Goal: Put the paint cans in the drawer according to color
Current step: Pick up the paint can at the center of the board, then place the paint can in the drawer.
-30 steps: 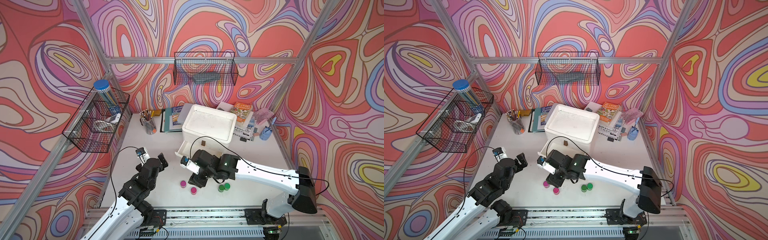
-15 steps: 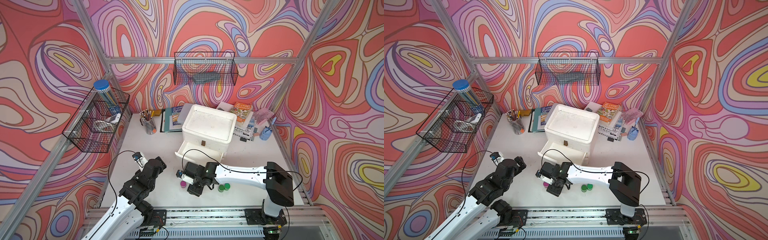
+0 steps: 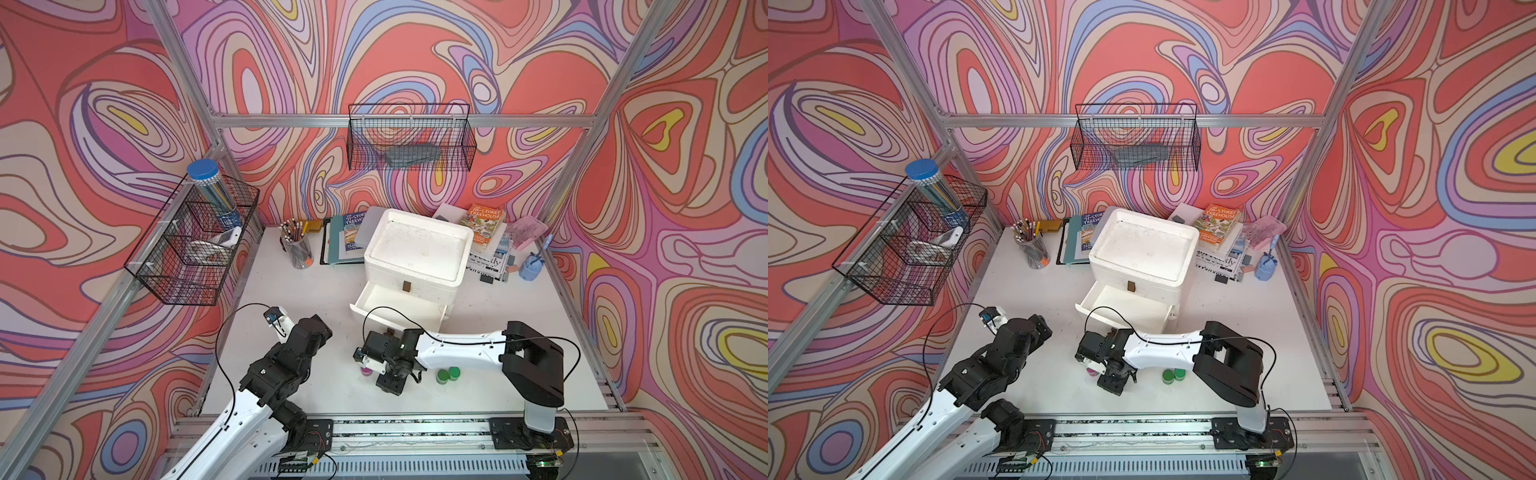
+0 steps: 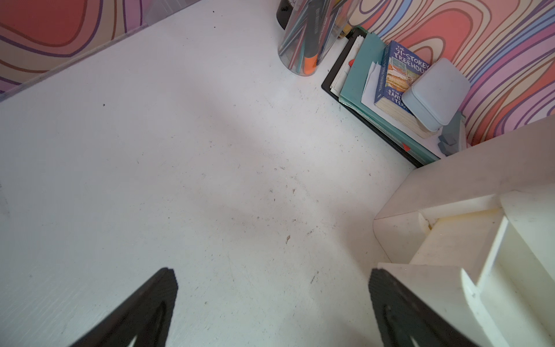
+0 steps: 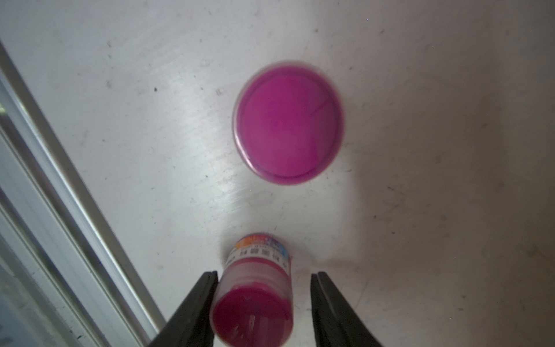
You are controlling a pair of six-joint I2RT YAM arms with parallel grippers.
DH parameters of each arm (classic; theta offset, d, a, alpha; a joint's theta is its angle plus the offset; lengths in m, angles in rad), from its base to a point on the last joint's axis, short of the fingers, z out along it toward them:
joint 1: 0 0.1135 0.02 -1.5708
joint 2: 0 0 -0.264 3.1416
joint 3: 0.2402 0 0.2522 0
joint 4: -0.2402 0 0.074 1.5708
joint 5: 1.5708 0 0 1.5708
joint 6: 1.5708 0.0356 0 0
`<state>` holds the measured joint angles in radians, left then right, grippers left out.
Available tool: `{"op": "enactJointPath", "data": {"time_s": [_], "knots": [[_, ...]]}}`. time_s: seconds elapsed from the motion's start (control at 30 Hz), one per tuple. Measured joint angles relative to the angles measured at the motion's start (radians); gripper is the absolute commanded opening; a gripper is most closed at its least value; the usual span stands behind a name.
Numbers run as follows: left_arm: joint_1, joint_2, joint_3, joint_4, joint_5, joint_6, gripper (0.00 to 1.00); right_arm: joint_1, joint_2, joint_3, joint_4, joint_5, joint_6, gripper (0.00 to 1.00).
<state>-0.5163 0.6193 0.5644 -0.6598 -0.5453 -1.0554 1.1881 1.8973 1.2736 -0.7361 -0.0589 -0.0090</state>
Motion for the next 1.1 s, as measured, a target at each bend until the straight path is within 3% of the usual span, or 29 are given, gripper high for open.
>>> {"op": "enactJointPath", "data": {"time_s": [0.37,0.73,0.9,1.1], "knots": [[0.000,0.008,0.000,0.000,-0.001,-0.001,0.99,0.000,0.000,0.021,-0.012,-0.014,0.004,0.23],[0.000,0.012,0.000,0.000,-0.005,0.021,0.98,-0.016,-0.117,0.228,-0.128,0.029,-0.002,0.20],[0.000,0.014,0.000,0.000,-0.004,0.046,0.99,-0.146,-0.226,0.367,-0.222,0.085,-0.032,0.20],[0.000,0.019,0.000,0.001,-0.003,0.072,0.99,-0.323,-0.255,0.409,-0.326,0.147,-0.098,0.20]]}}
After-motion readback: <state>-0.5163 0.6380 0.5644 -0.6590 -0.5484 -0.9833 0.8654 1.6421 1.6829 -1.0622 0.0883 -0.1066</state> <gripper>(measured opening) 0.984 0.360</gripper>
